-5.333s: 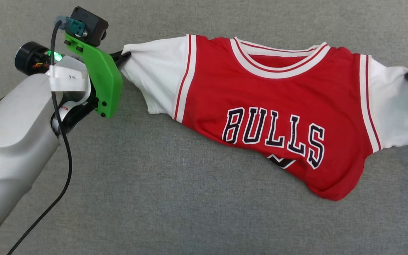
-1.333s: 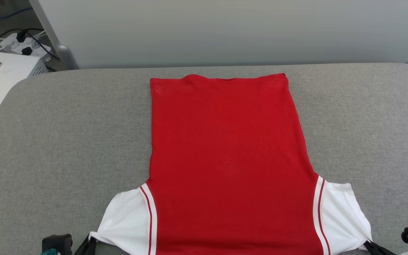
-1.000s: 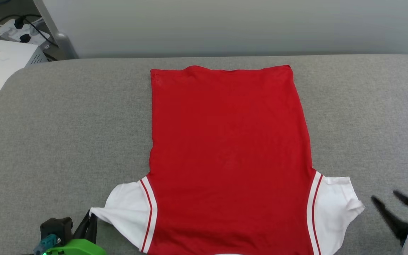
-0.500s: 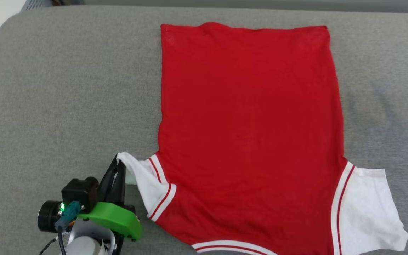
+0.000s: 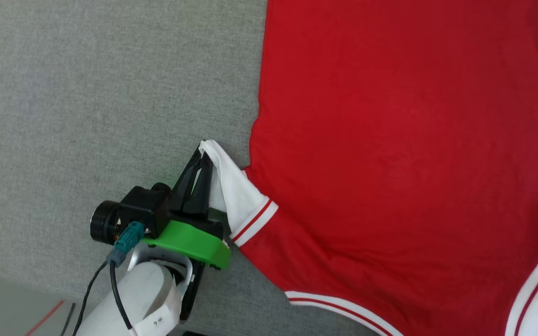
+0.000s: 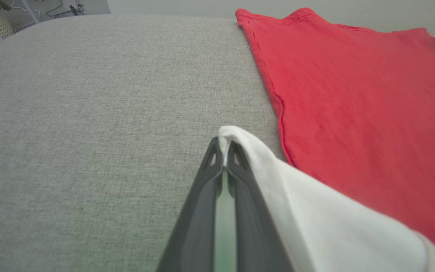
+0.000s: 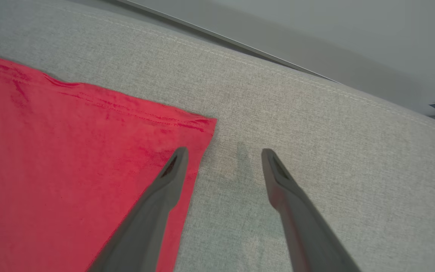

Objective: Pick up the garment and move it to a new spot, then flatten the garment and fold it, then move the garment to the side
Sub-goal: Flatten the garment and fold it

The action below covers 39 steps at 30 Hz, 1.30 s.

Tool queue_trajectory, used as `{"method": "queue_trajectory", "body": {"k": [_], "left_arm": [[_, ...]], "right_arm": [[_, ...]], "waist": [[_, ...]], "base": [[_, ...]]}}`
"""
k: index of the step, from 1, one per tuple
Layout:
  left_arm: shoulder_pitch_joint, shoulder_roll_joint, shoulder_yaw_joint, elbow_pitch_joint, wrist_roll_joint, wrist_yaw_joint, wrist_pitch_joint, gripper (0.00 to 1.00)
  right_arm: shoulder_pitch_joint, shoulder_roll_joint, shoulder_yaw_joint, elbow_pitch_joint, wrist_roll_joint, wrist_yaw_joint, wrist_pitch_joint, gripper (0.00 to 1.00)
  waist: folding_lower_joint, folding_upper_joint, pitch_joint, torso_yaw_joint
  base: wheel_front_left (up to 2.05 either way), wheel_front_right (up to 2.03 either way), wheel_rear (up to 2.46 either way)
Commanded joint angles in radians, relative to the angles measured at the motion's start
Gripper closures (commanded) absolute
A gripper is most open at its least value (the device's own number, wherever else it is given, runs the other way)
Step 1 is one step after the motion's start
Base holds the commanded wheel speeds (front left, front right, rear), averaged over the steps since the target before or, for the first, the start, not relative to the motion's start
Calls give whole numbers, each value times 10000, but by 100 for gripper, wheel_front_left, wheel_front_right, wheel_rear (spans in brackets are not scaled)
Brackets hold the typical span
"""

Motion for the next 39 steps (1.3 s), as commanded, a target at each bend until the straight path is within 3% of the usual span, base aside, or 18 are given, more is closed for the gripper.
{"method": "queue_trajectory", "body": {"k": [1, 10, 11, 12, 23, 24, 29, 34, 39], "left_arm": [[-274, -140, 71, 79, 131, -112, -58, 100], [-306, -640, 581, 684, 629, -678, -58, 100], [-288, -701, 667, 713, 635, -734, -58, 100], [-248, -749, 750, 779, 621, -832, -58, 100], [486, -771, 1473, 1436, 932, -1190, -59, 100], [778, -753, 1613, 1553, 953, -1253, -59, 100], [1441, -593, 1875, 1726, 937, -1207, -59, 100], [2002, -419, 1987, 1755, 851, -1108, -51, 100], [2503, -197, 2045, 1647, 777, -980, 57, 100]], "right_arm": [[-117, 87, -5, 244, -90, -9, -81, 0], [882, -99, 547, 1088, 61, -9, 35, 0], [920, -124, 549, 1084, 115, -9, 7, 55], [929, -162, 567, 1036, 166, -9, -60, 100], [769, -216, 771, 813, 603, -9, -1881, 100], [1149, -596, 1269, 494, 807, -9, -2408, 100], [2430, -1565, 2335, -665, 1683, -9, -2848, 100], [4105, -2613, 2638, -1921, 2693, -9, -3434, 100], [6432, -3709, 2316, -3161, 3469, -9, -4055, 100]], "waist": [[-2, 0, 1091, 999], [-2, 0, 1110, 997], [-2, 0, 1063, 971], [-2, 0, 1004, 932], [-2, 0, -523, 213], [-2, 0, -1121, -1], [-2, 0, -2129, -490], [-2, 0, -2865, -879], [-2, 0, -3401, -1166]], "base": [[0, 0, 0], [0, 0, 0], [0, 0, 0], [0, 0, 0], [0, 0, 0], [0, 0, 0], [0, 0, 0], [0, 0, 0], [0, 0, 0]]}}
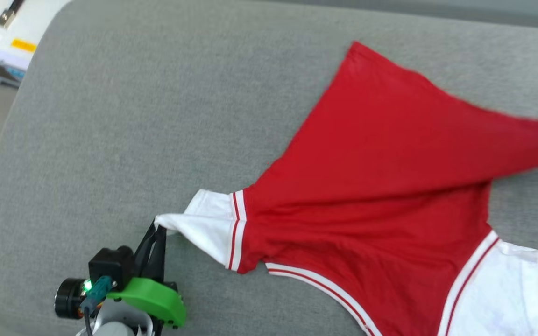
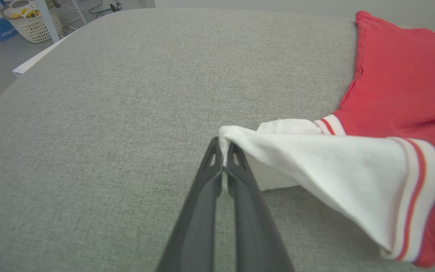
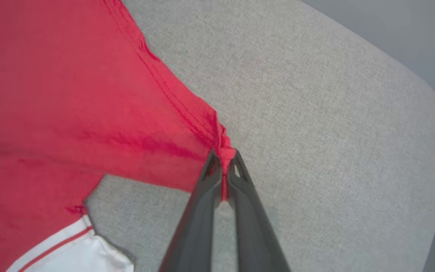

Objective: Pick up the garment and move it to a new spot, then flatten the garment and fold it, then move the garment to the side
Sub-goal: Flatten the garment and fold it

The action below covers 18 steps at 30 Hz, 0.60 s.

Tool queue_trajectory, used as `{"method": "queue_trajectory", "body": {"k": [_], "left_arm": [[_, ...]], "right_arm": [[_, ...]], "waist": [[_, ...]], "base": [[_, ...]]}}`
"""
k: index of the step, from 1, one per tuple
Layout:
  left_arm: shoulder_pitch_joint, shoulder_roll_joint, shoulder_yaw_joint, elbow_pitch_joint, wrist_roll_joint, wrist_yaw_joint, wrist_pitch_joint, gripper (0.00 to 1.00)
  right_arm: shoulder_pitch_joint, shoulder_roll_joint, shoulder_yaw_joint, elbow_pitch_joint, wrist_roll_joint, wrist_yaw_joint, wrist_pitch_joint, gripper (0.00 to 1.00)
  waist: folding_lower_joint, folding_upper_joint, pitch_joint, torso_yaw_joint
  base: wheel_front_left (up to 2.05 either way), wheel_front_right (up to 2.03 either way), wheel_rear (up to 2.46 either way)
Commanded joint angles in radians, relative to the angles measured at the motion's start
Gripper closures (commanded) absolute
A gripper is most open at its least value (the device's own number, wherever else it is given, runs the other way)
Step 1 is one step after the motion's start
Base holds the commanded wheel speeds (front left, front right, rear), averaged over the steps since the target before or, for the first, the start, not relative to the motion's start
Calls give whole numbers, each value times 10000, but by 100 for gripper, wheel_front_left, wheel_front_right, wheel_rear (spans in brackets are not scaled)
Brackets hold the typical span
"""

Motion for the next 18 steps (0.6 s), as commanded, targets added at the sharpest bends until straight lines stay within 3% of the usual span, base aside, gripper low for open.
{"method": "queue_trajectory", "body": {"k": [1, 4, 8, 18], "left_arm": [[247, 146, 82, -72, -18, 95, 44, 100], [569, 279, 141, -272, -69, 215, 133, 100], [895, 403, 221, -544, -134, 377, 239, 100], [1013, 533, 118, -847, -156, 449, 502, 100]], "right_arm": [[693, -224, -138, -253, 217, -7, -112, 100], [2213, -488, -721, -682, 598, -7, -400, 100], [4131, -323, -1463, -958, 830, -7, -621, 100], [7814, 1597, -2931, -890, 566, -7, -773, 100]], "waist": [[1, 0, -810, -717], [1, 0, -1018, -917], [1, 0, -1177, -1134], [1, 0, -1189, -1128]], "base": [[0, 0, 0], [0, 0, 0], [0, 0, 0], [0, 0, 0]]}}
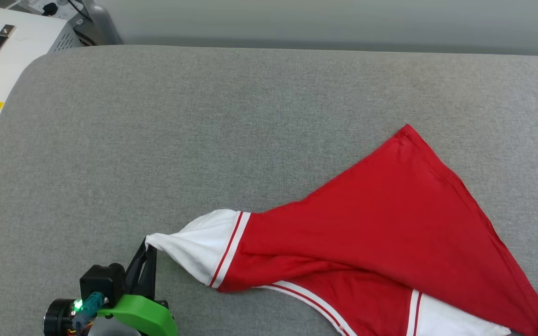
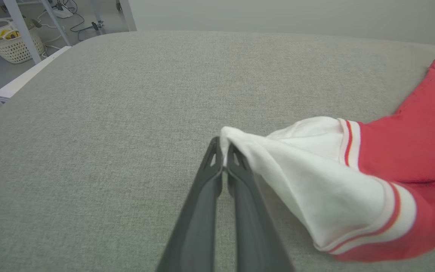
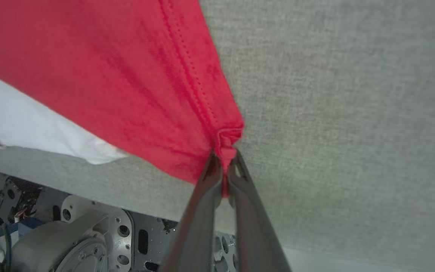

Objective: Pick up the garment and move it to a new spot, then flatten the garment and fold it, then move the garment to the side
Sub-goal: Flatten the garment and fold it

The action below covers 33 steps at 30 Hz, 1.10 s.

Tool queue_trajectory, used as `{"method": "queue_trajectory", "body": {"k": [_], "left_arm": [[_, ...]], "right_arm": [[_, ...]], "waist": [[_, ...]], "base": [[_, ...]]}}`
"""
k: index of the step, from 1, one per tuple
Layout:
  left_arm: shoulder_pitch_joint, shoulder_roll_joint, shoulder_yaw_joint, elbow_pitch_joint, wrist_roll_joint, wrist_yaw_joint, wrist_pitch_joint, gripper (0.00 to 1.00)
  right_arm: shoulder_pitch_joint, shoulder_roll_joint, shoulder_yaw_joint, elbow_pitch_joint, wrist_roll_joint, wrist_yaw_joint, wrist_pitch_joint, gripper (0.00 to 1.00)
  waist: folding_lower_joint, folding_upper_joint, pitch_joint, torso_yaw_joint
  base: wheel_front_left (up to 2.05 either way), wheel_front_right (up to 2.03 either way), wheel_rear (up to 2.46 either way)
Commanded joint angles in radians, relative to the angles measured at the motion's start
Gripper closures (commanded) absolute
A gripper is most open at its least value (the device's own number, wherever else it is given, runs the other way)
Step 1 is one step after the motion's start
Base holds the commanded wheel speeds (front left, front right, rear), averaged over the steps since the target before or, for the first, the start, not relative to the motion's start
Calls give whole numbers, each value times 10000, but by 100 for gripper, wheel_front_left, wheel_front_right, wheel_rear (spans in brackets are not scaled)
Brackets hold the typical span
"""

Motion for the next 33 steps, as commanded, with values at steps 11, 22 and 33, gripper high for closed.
{"method": "queue_trajectory", "body": {"k": [11, 22, 33], "left_arm": [[108, 77, -92, -228, -29, 202, 95, 100], [-561, -55, -369, -617, 171, 185, 219, 100], [-1754, -494, -859, -532, 454, -92, 116, 100]], "right_arm": [[-79, 1149, -2318, -1223, -983, -7, -458, 0], [-3544, 795, -2072, -2752, -1853, -7, 667, 0], [-8025, 986, 1612, -276, -2365, -7, 3342, 0]], "waist": [[1, -1, -63, -40], [1, -1, 688, 492], [1, -1, 1751, 1302]], "base": [[0, 0, 0], [0, 0, 0], [0, 0, 0]]}}
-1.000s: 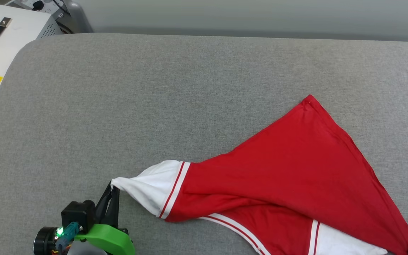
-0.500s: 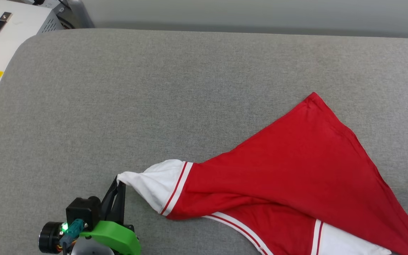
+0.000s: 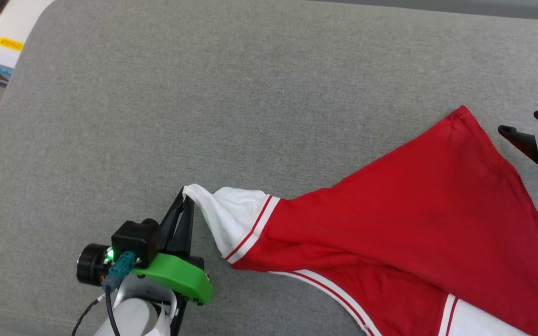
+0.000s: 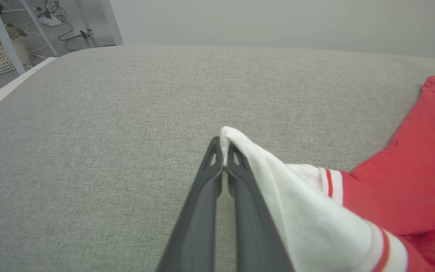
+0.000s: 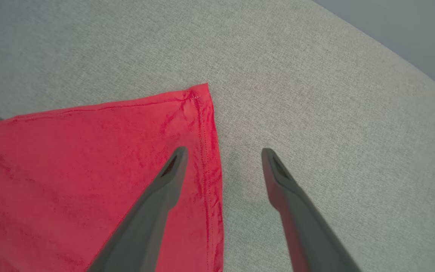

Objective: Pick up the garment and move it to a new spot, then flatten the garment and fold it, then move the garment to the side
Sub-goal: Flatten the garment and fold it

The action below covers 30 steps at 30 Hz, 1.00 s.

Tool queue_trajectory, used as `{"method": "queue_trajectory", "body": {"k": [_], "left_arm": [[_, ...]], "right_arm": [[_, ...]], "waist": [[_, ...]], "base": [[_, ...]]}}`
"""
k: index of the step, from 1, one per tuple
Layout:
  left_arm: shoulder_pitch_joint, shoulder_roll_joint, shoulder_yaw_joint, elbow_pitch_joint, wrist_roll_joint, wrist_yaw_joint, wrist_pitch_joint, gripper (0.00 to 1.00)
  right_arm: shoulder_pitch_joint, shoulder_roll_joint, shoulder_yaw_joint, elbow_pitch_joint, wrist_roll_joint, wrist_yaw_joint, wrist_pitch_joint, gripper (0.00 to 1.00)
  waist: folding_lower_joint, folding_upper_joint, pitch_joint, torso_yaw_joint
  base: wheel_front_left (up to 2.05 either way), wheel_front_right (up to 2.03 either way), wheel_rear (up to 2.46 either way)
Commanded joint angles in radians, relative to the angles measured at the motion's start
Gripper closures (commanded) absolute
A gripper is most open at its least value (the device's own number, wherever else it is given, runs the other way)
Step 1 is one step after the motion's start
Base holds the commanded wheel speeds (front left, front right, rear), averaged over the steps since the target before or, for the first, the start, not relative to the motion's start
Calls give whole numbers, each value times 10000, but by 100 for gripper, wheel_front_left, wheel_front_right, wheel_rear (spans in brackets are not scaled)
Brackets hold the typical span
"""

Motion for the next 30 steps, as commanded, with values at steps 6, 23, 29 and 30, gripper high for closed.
{"method": "queue_trajectory", "body": {"k": [6, 23, 29, 30], "left_arm": [[-722, -307, -242, 230, 249, -249, -196, 100], [-1124, -501, -138, 1437, 102, -619, -638, 100], [-1226, -192, 39, 1470, 215, -671, -694, 100], [-1262, -135, 93, 1447, 199, -675, -695, 100]], "right_arm": [[-1636, 436, 1422, 1950, -461, -7, 114, 0], [-2215, 776, 3327, 4415, 863, -7, -2518, 100], [-2016, 562, 3214, 4028, 1451, -7, -4796, 100], [-1956, 510, 3185, 3946, 1480, -7, -5108, 100]], "waist": [[0, -1, 916, 712], [0, -1, 645, 430], [0, -1, -460, 114], [0, -1, -642, 41]], "base": [[0, 0, 0], [0, 0, 0], [0, 0, 0], [0, 0, 0]]}}
